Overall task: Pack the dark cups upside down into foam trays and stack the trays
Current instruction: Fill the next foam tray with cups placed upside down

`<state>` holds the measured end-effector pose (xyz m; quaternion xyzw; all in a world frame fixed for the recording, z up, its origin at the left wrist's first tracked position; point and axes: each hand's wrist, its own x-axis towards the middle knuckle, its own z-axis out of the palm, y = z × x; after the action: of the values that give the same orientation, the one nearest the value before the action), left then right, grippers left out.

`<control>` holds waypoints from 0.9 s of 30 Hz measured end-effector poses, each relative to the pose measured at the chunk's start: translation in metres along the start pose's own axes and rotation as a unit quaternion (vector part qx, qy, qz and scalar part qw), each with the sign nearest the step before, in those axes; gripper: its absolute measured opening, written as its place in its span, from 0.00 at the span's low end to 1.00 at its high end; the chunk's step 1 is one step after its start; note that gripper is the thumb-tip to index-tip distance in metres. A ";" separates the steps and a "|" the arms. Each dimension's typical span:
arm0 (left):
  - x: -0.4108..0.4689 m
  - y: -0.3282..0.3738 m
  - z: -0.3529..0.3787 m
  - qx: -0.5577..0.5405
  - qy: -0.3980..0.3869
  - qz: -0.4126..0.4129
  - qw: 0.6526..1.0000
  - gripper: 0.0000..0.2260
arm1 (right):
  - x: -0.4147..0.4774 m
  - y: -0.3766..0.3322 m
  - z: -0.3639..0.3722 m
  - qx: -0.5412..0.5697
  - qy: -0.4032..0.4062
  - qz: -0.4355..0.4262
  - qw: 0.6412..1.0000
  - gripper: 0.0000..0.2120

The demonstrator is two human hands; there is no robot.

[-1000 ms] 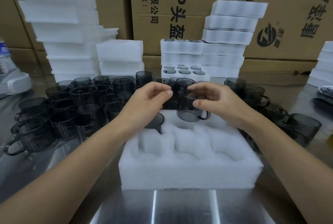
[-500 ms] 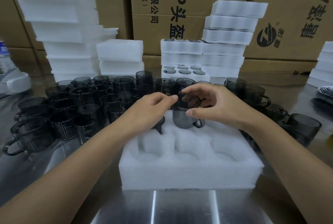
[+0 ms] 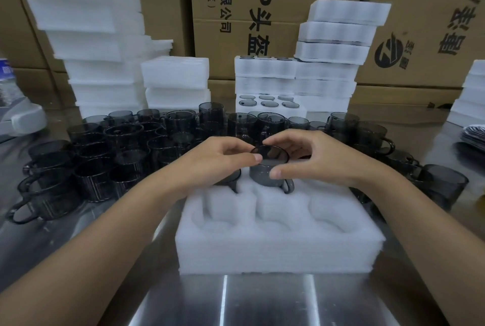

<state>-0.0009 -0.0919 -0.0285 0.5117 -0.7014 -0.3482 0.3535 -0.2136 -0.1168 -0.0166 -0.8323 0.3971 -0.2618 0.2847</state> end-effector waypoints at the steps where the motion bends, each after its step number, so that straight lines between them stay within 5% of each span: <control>1: 0.000 0.000 0.000 -0.001 -0.002 -0.001 1.000 0.05 | 0.000 0.001 0.001 0.005 0.019 0.011 1.000 0.27; 4: 0.001 0.000 -0.001 -0.005 -0.008 -0.002 1.000 0.07 | 0.002 0.004 0.001 -0.010 0.082 0.048 0.995 0.31; 8: 0.001 0.000 -0.002 -0.002 -0.016 0.001 1.000 0.07 | 0.003 0.006 -0.001 -0.043 0.068 0.061 0.995 0.20; 14: 0.000 0.000 -0.004 0.005 -0.037 0.013 0.999 0.08 | 0.005 0.007 -0.003 -0.028 0.053 0.044 0.997 0.26; 25: -0.002 0.000 -0.005 0.019 -0.057 0.039 0.997 0.21 | 0.007 0.011 0.000 -0.031 0.054 0.043 0.997 0.25; 27: -0.002 0.001 -0.004 0.033 -0.060 0.042 0.997 0.18 | 0.008 0.011 0.002 -0.035 0.054 0.044 0.997 0.21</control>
<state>0.0027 -0.0900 -0.0264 0.4716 -0.7530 -0.3401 0.3080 -0.2134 -0.1283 -0.0236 -0.8081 0.4571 -0.2795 0.2448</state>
